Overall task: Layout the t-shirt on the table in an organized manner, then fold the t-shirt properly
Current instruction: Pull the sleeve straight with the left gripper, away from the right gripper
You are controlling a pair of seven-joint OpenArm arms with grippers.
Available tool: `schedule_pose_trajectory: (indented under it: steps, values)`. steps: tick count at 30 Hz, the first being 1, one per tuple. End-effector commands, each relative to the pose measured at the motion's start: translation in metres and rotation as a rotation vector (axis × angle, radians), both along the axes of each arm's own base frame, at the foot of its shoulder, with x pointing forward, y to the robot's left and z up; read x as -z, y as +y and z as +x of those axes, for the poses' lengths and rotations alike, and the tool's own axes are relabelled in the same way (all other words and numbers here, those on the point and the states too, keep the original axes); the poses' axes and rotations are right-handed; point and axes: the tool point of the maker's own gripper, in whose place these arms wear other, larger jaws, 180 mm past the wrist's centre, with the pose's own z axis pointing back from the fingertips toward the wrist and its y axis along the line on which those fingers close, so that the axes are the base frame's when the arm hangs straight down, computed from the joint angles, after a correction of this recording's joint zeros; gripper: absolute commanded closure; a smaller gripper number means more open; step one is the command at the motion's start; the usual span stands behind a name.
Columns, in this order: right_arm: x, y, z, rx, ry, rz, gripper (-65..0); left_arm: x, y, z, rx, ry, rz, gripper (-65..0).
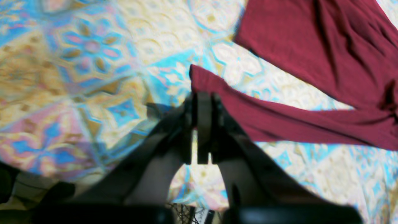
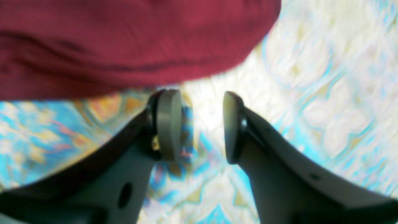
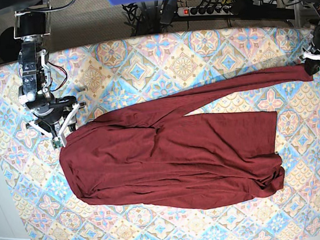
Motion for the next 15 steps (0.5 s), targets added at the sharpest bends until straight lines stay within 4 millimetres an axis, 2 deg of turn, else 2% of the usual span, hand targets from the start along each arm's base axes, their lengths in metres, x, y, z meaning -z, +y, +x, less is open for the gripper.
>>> schedule_pose_trajectory:
  steps: [1, 3, 7, 10, 15]
  values:
    - [-0.011, -0.006, 0.012, 0.008, -0.039, -0.004, -21.6, -0.012, 0.005, 0.005, 0.006, -0.031, 0.028, 0.0]
    - [-0.020, -0.008, 0.029, 0.018, -0.065, 0.010, -21.6, -0.012, 0.005, 0.004, 0.006, -0.029, 0.030, 0.0]
    - [-0.037, 0.007, 0.059, 0.028, -0.119, 0.176, -21.6, -0.011, 0.005, 0.003, 0.007, -0.024, 0.029, 0.0]
    - [-0.029, 0.008, 0.061, 0.075, -0.102, 0.322, -21.9, -0.011, 0.005, 0.003, 0.007, -0.024, 0.029, 0.0]
    - [0.000, -0.022, 0.049, 0.223, -0.040, 0.431, -25.4, -0.011, 0.005, 0.003, 0.007, -0.024, 0.029, 0.0]
